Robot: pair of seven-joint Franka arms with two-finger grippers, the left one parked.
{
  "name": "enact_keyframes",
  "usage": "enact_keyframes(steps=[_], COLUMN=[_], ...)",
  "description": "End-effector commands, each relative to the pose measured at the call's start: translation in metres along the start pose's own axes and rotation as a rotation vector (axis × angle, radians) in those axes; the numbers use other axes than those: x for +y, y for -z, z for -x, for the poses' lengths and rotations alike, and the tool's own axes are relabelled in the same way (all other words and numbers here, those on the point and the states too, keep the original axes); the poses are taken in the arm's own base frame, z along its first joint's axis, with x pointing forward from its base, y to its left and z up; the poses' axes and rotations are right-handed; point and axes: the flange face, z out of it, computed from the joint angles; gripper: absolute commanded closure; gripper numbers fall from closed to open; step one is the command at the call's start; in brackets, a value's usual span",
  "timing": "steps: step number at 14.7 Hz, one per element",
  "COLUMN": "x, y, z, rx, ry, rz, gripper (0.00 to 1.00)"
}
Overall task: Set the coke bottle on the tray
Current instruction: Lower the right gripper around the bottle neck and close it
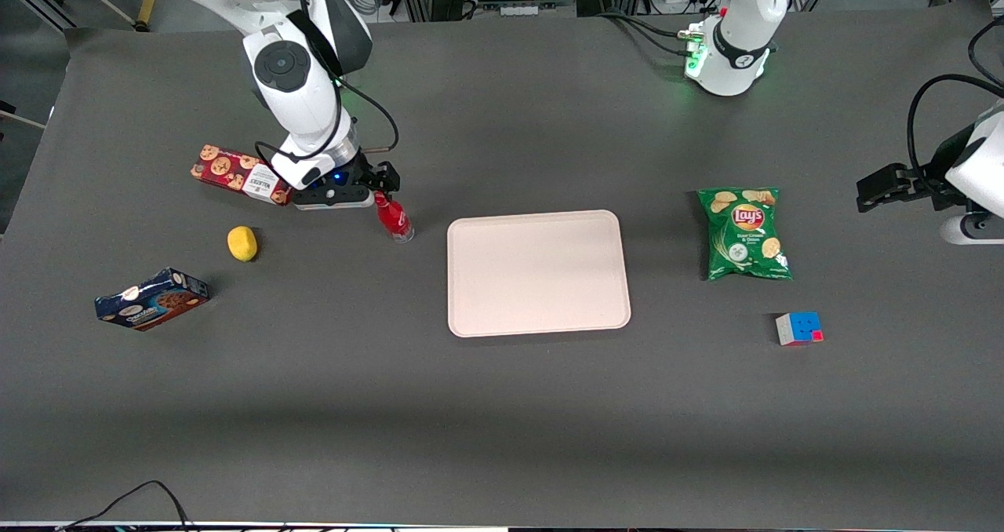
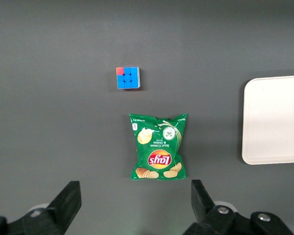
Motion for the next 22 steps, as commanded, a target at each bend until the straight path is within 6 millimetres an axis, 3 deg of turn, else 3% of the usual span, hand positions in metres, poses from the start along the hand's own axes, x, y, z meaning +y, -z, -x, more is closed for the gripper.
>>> enact_keyframes(steps=[1, 13, 15, 18, 21, 22], x=[-0.003, -0.007, -0.008, -0.008, -0.009, -0.009], y=[-0.009, -0.040, -0.043, -0.045, -0.043, -0.043], z=[0.015, 0.021, 0.020, 0.019, 0.017, 0.017], rx=[0.019, -0.013, -0.011, -0.016, -0.011, -0.011], ry=[-0.036, -0.029, -0.030, -0.029, -0.029, -0.030], rz=[-0.036, -0.062, -0.068, -0.071, -0.074, -0.075], gripper=[0.00, 0.01, 0.14, 0.53, 0.65, 0.77])
